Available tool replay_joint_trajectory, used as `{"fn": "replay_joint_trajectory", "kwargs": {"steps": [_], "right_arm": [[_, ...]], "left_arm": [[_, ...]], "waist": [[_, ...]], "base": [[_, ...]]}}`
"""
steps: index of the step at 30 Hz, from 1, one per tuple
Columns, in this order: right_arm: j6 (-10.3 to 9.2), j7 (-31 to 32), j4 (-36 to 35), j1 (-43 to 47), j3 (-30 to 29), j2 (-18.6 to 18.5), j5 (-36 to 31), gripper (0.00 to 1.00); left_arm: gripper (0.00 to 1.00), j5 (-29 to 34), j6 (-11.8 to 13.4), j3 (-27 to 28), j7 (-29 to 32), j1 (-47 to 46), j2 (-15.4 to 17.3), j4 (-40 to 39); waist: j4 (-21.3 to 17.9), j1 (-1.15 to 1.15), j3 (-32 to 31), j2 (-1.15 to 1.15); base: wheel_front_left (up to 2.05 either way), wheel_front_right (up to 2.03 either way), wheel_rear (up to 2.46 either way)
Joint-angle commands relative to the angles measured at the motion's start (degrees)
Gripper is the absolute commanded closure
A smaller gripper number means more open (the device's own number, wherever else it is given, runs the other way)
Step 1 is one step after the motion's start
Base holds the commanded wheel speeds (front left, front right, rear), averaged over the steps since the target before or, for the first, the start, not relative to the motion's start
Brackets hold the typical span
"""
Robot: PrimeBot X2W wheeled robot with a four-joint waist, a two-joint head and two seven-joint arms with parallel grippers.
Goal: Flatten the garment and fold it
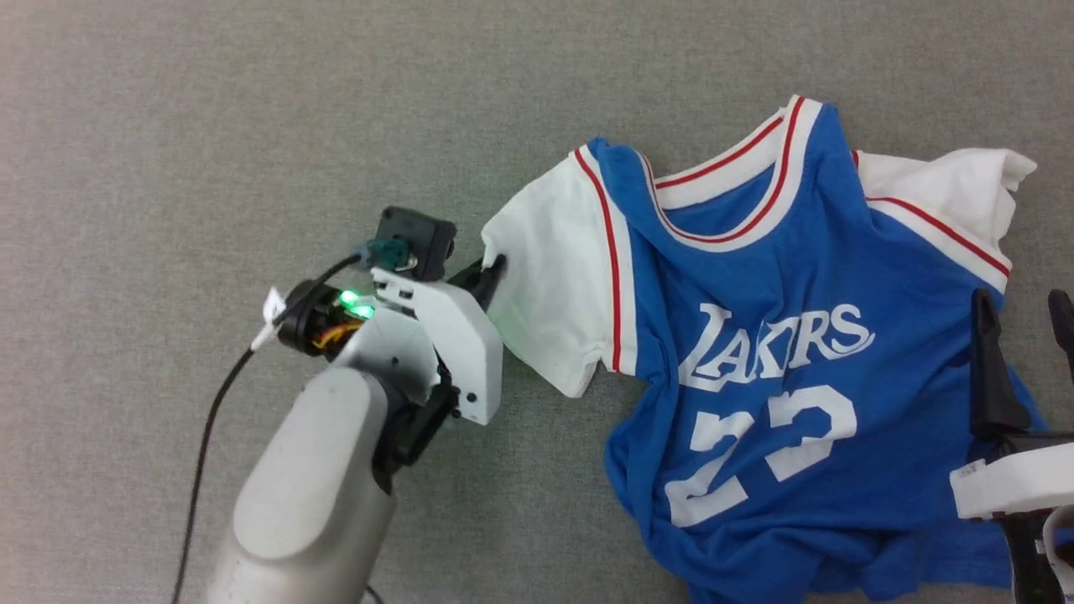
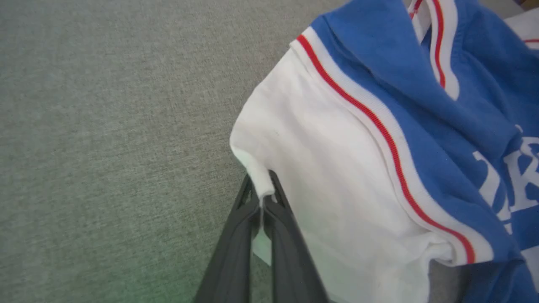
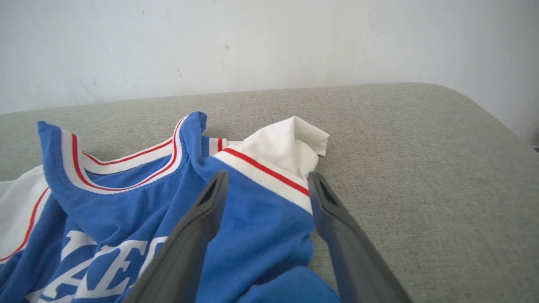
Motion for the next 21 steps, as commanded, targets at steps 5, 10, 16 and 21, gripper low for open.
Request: {"fn": "replay_joint_trajectory", "kwargs": {"steps": [5, 10, 16, 21], "right_arm": [[-0.05, -0.7, 1.2, -0.4, 0.6, 0.2, 0.9, 0.00], [-0.05, -0.7, 2.0, 0.4, 0.9, 0.2, 1.2, 0.00], [-0.05, 0.1, 1.9, 1.5, 0.3, 0.2, 1.0, 0.00], [-0.05, 0.9, 1.2, 1.7, -0.1, 0.2, 0.5, 0.00]], "left_arm": [[1.00, -5.8, 3.9, 5.5, -8.8, 6.7, -3.5, -3.9], [1.00, -12.0, 8.8, 13.5, -14.2, 17.3, -4.4, -9.7], [1.00, -15.7, 14.2, 25.2, -16.9, 30.5, -1.2, -18.7], [1.00, -15.4, 16.1, 30.7, -16.9, 36.7, 2.1, -24.1]], "waist": [[1.1, -0.01, -2.8, 0.00], [1.7, -0.01, -4.5, 0.00], [2.7, -0.01, -5.6, 0.00], [3.9, -0.01, -5.6, 0.00]], "base": [[0.00, 0.00, 0.00], [0.00, 0.00, 0.00], [0.00, 0.00, 0.00], [0.00, 0.00, 0.00]]}}
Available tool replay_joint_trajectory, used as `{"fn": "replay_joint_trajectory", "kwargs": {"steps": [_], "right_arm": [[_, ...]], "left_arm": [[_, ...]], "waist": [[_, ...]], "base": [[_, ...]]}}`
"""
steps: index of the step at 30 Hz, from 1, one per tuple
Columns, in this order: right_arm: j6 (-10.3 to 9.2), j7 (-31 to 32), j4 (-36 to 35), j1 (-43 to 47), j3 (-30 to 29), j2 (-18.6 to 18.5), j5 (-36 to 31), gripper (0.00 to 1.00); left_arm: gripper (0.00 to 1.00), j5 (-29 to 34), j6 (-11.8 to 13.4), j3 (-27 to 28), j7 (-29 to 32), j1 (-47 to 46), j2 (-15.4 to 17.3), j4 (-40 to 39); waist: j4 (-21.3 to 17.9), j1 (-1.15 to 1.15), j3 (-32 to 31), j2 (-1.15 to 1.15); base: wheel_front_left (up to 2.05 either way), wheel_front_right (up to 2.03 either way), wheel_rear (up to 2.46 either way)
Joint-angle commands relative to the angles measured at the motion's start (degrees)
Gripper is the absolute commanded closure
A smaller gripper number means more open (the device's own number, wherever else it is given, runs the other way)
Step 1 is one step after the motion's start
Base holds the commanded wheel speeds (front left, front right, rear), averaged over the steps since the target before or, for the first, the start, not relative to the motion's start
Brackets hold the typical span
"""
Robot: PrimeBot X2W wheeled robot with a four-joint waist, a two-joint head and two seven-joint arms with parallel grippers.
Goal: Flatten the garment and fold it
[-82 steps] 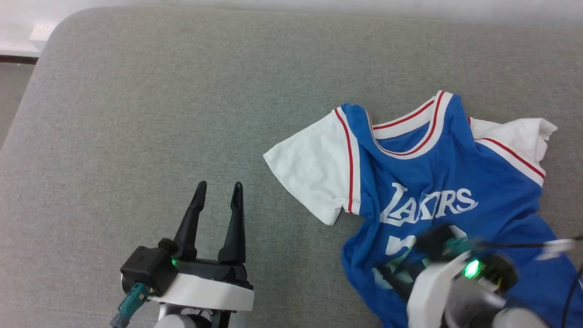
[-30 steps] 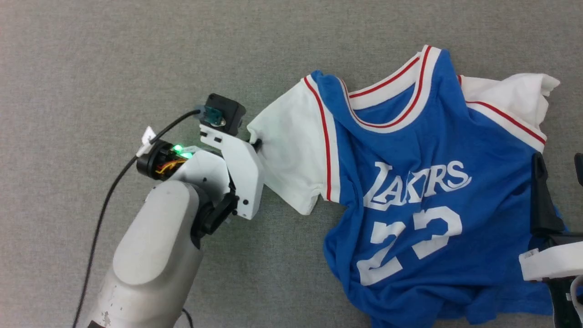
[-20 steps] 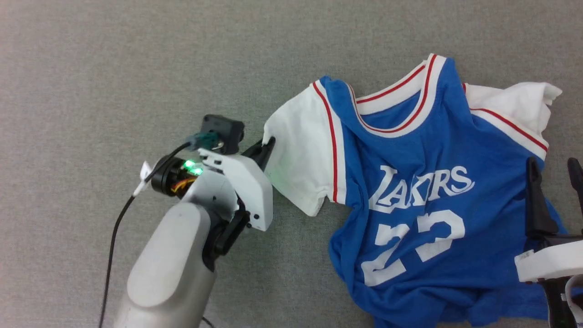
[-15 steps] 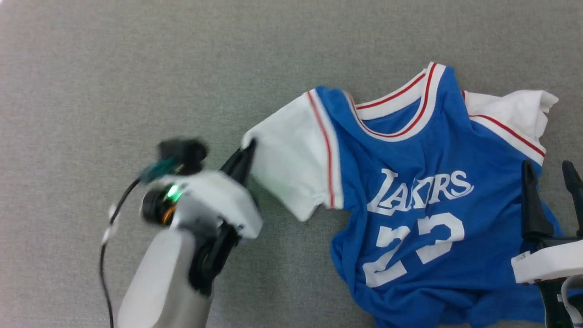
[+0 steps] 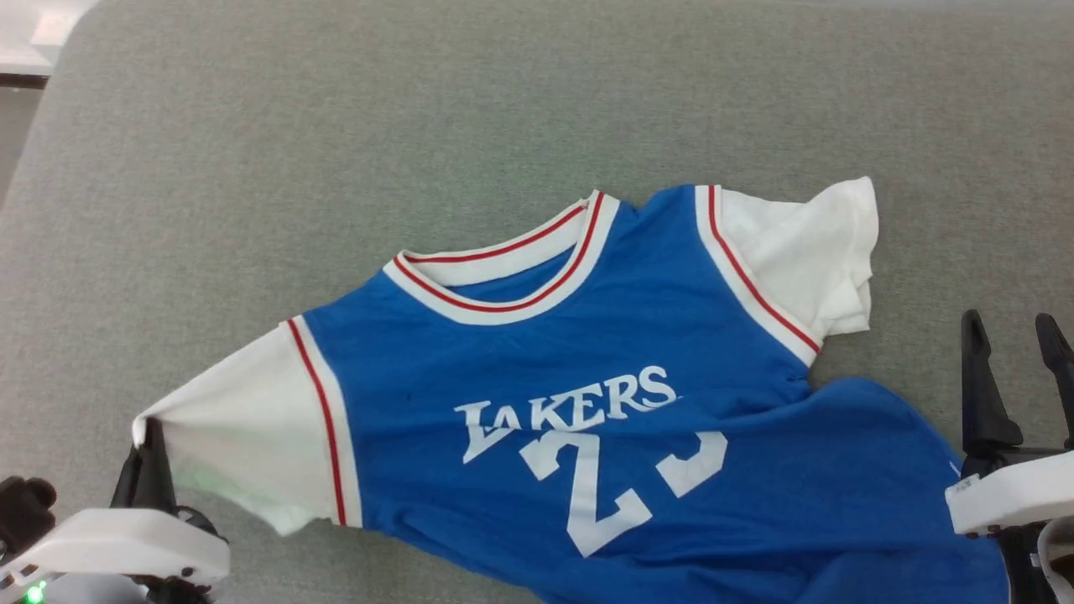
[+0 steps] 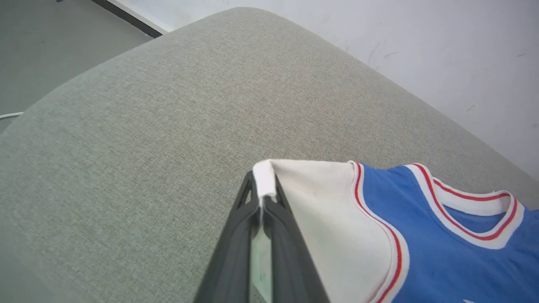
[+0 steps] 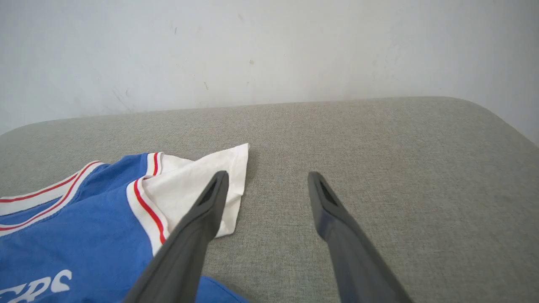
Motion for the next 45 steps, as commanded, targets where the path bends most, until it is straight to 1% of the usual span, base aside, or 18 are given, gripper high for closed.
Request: {"fn": "replay_joint_trajectory", "kwargs": {"steps": [1, 5, 8, 11, 13, 19, 21, 23, 25, 27, 30, 35, 40, 41, 42, 43, 45], "right_arm": [[-0.05, 0.3, -0.4, 0.2, 0.0, 0.1, -0.3, 0.00], [-0.05, 2.5, -1.1, -1.7, 1.4, 0.1, -0.7, 0.00], [-0.05, 6.7, -1.9, -5.7, 2.7, -0.7, -1.2, 0.00], [-0.05, 13.8, -1.8, -11.5, 4.9, -4.6, 0.1, 0.00], [-0.05, 18.8, -0.9, -16.1, 6.5, -8.1, 1.1, 0.00], [-0.05, 35.1, 7.0, -28.2, 9.9, -14.4, 3.8, 0.00], [-0.05, 40.4, 10.3, -30.6, 10.7, -15.1, 4.1, 0.00], [-0.05, 45.2, 12.9, -32.1, 11.3, -14.9, 4.7, 0.00], [-0.05, 48.6, 14.9, -33.1, 11.3, -14.5, 4.9, 0.00], [-0.05, 50.1, 16.4, -33.8, 11.0, -14.2, 4.2, 0.00], [-0.05, 50.5, 18.3, -34.3, 10.3, -13.8, 2.6, 0.00], [-0.05, 49.5, 20.5, -34.8, 9.7, -12.3, 2.1, 0.00], [-0.05, 48.2, 22.2, -35.5, 9.5, -11.9, 2.0, 0.00], [-0.05, 48.0, 22.6, -35.6, 9.1, -11.7, 2.0, 0.34], [-0.05, 47.7, 23.1, -35.9, 8.5, -11.4, 1.9, 0.83], [-0.05, 47.5, 23.4, -36.0, 8.1, -11.1, 1.7, 1.00], [-0.05, 46.5, 23.4, -36.5, 7.6, -10.6, 1.7, 1.00]], "left_arm": [[1.00, 0.1, 0.1, -0.3, 0.5, 0.0, 0.0, -1.2], [1.00, -0.5, -0.7, -2.9, 1.6, -1.4, -1.0, -3.7], [1.00, -0.1, -1.0, -4.8, 1.7, -3.1, -1.5, -4.1], [1.00, 0.9, -1.5, -6.5, 1.6, -4.7, -1.5, -4.4], [1.00, 1.4, -1.8, -7.4, 1.4, -6.0, -1.5, -4.7], [1.00, 2.9, -2.3, -10.4, 1.0, -9.1, -2.0, -6.3], [1.00, 3.3, -2.5, -11.4, 0.8, -9.8, -2.4, -6.4], [1.00, 3.5, -2.8, -12.4, 0.6, -10.3, -2.8, -6.3], [1.00, 3.6, -2.9, -13.1, 0.4, -10.4, -3.2, -5.8], [1.00, 3.6, -3.0, -13.5, 0.1, -10.4, -3.5, -5.3], [1.00, 3.5, -3.3, -14.3, -0.3, -10.5, -3.9, -4.6], [1.00, 3.2, -3.6, -15.1, -0.7, -10.8, -4.3, -3.8], [1.00, 3.1, -3.7, -15.7, -0.7, -11.1, -4.5, -3.2], [1.00, 3.1, -3.7, -15.8, -0.7, -11.3, -4.5, -3.1], [1.00, 3.2, -3.7, -16.0, -0.6, -11.5, -4.6, -2.9], [1.00, 3.2, -3.8, -16.2, -0.6, -11.7, -4.6, -2.8], [1.00, 3.2, -3.8, -16.4, -0.6, -12.1, -4.6, -2.5]], "waist": [[0.6, 0.01, 0.1, -0.01], [0.8, 0.01, 0.6, -0.01], [0.2, 0.01, 1.4, -0.01], [-0.2, 0.01, 2.5, -0.01], [-0.2, 0.01, 3.4, -0.01], [1.5, 0.01, 6.2, -0.01], [2.5, 0.01, 6.9, -0.01], [3.6, 0.01, 7.5, -0.01], [4.7, 0.01, 8.0, -0.01], [5.6, 0.01, 8.5, -0.01], [6.9, 0.01, 9.2, -0.01], [8.0, 0.01, 10.0, -0.01], [8.3, 0.01, 10.4, -0.01], [8.3, 0.01, 10.4, -0.01], [8.3, 0.01, 10.5, -0.01], [8.2, 0.01, 10.4, -0.01], [7.9, 0.01, 10.1, -0.01]], "base": [[0.00, 0.00, 0.00], [0.00, 0.00, 0.00], [0.00, 0.00, 0.00], [0.00, 0.00, 0.00], [0.00, 0.00, 0.00], [0.00, 0.00, 0.00], [0.00, 0.00, 0.00], [0.00, 0.00, 0.00], [0.00, 0.00, 0.00], [0.00, 0.00, 0.00], [0.00, 0.00, 0.00], [0.00, 0.00, 0.00], [0.00, 0.00, 0.00], [0.00, 0.00, 0.00], [0.00, 0.00, 0.00], [0.00, 0.00, 0.00], [0.00, 0.00, 0.00]]}}
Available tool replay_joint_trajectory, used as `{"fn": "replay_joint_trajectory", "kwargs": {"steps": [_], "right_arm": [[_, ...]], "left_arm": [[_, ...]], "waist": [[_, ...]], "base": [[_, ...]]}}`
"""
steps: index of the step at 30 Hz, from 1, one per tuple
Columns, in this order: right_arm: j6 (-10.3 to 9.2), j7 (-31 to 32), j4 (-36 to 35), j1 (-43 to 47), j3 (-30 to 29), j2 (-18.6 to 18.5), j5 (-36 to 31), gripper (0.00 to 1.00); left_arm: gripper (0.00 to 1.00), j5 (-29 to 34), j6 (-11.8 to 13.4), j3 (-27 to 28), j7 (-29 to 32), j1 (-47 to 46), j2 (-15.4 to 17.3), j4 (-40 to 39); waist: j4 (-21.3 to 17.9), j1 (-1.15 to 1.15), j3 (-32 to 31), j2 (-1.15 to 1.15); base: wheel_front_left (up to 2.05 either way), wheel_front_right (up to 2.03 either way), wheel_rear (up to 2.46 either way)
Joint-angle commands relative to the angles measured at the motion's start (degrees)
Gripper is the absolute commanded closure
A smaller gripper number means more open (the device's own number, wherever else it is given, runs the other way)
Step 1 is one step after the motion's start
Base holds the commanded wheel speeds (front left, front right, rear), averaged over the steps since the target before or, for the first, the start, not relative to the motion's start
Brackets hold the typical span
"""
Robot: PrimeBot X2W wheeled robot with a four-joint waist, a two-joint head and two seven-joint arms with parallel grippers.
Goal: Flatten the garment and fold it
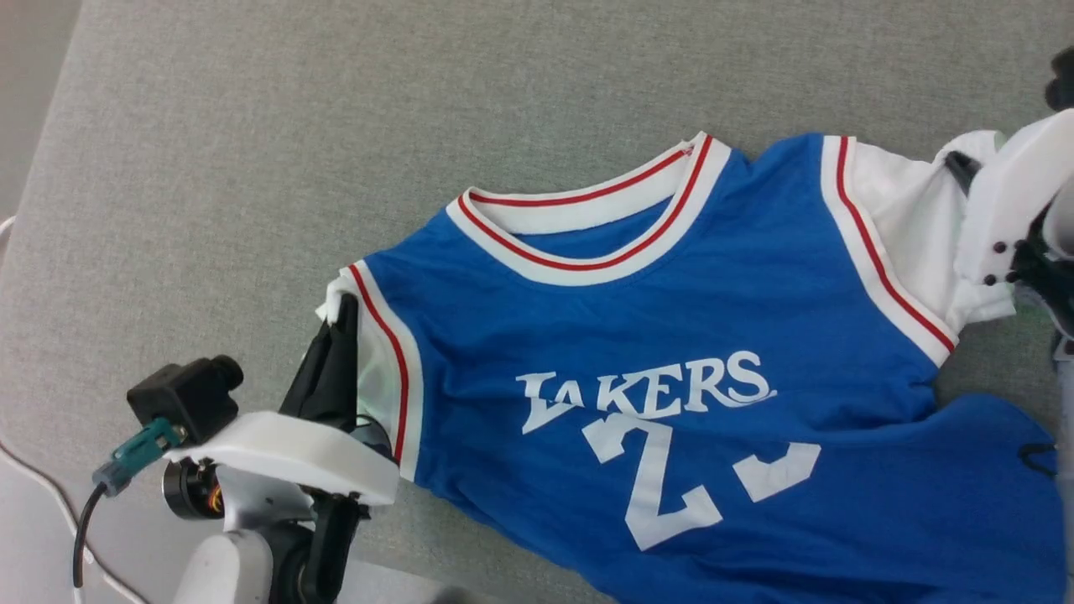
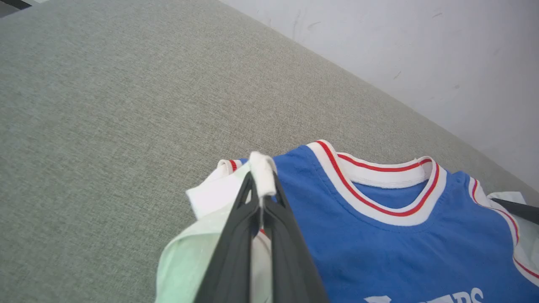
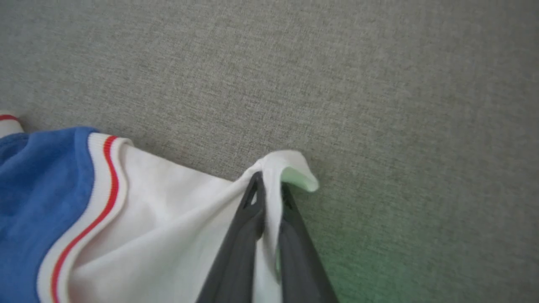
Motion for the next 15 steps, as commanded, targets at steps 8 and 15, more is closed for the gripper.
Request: {"fn": "replay_joint_trajectory", "kwargs": {"steps": [8, 15], "right_arm": [[-0.05, -9.0, -1.6, -1.2, -1.9, 2.9, 3.7, 1.00], [-0.05, -14.9, -5.6, -3.0, -1.7, 5.2, 8.8, 1.00]], "left_arm": [[1.00, 0.9, -0.9, 0.3, -1.2, -5.1, 0.7, -1.1], [1.00, 3.2, -1.1, 0.7, 0.9, -15.0, 3.5, -2.6]], "waist": [[-2.8, 0.00, -4.8, 0.00], [-6.0, 0.00, -11.1, 0.00]], "base": [[0.00, 0.00, 0.00], [0.00, 0.00, 0.00]]}}
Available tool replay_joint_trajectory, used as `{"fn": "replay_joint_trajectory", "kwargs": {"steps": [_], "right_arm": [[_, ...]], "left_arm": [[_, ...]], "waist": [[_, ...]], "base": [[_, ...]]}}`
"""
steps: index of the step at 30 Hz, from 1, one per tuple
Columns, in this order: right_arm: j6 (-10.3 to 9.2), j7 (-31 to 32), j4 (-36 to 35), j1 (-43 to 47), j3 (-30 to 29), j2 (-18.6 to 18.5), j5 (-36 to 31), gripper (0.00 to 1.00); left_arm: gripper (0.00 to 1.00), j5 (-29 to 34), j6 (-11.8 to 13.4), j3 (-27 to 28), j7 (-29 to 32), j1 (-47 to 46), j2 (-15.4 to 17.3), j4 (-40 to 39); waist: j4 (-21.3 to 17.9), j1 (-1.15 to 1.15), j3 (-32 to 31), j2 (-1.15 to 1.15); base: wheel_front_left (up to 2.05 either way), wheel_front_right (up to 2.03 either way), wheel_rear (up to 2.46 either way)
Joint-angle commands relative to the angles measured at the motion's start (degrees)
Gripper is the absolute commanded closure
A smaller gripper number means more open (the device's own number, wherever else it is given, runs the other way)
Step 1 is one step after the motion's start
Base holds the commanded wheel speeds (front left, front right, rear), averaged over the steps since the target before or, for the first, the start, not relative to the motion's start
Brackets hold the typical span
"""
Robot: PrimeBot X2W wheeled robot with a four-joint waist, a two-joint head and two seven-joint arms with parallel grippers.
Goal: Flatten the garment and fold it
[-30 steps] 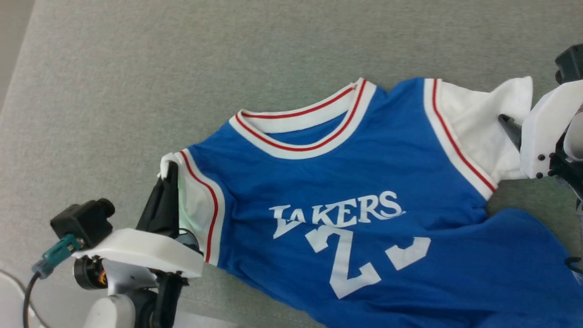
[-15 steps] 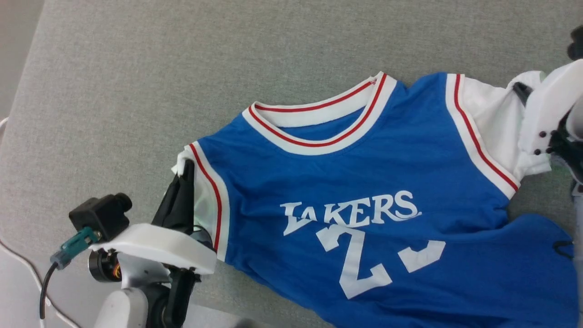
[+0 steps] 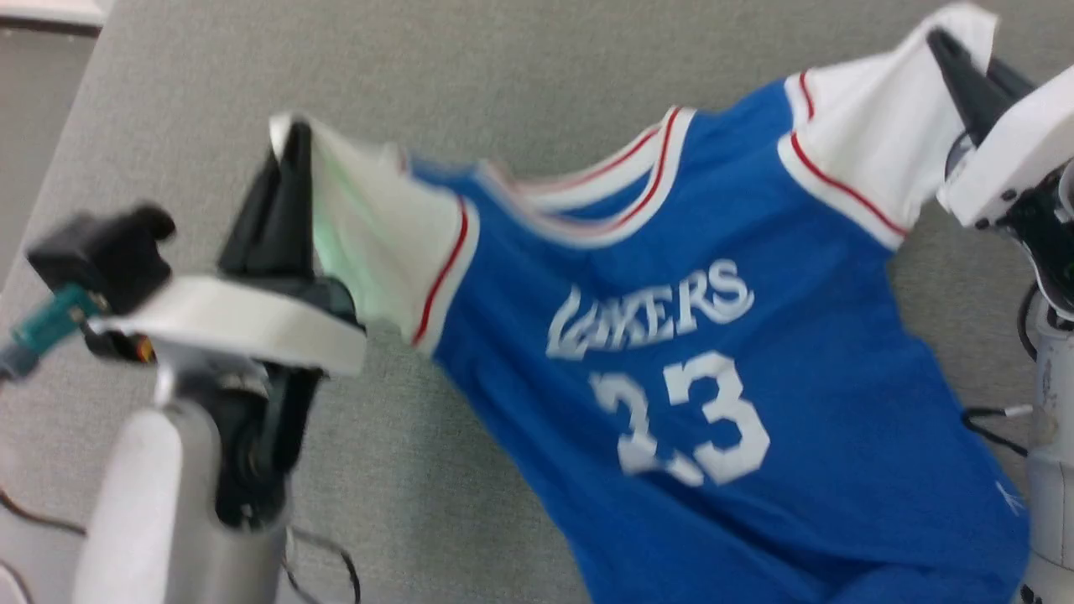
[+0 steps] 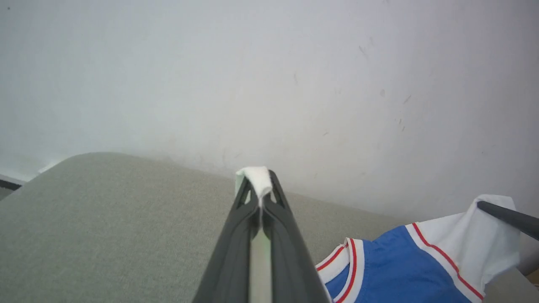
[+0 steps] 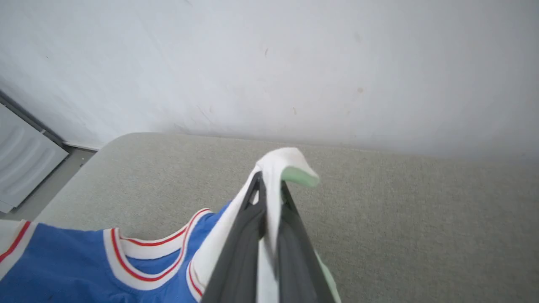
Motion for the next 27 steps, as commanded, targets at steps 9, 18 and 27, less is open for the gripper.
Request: {"fn": "replay_joint_trajectory", "kwargs": {"steps": [9, 18, 27], "right_arm": [[-0.05, -6.1, -1.6, -8.5, 2.4, 1.0, 2.9, 1.00], [-0.05, -3.9, 2.0, -19.5, 6.3, 1.5, 2.0, 1.00], [-0.05, 2.3, 9.3, -29.2, 4.4, 4.4, 0.5, 1.00]], "left_arm": [[1.00, 3.2, -2.2, -1.1, 8.5, -20.2, 5.3, 6.6], [1.00, 2.5, -3.1, -2.3, 16.6, -35.8, 6.5, 16.7], [1.00, 3.1, -1.5, -2.7, 23.0, -48.2, 7.2, 22.5]], "waist": [[-7.0, 0.00, -11.3, -0.01], [-11.7, 0.00, -14.1, -0.01], [-15.5, 0.00, -11.0, -0.01]], "base": [[0.00, 0.00, 0.00], [0.00, 0.00, 0.00], [0.00, 0.00, 0.00]]}}
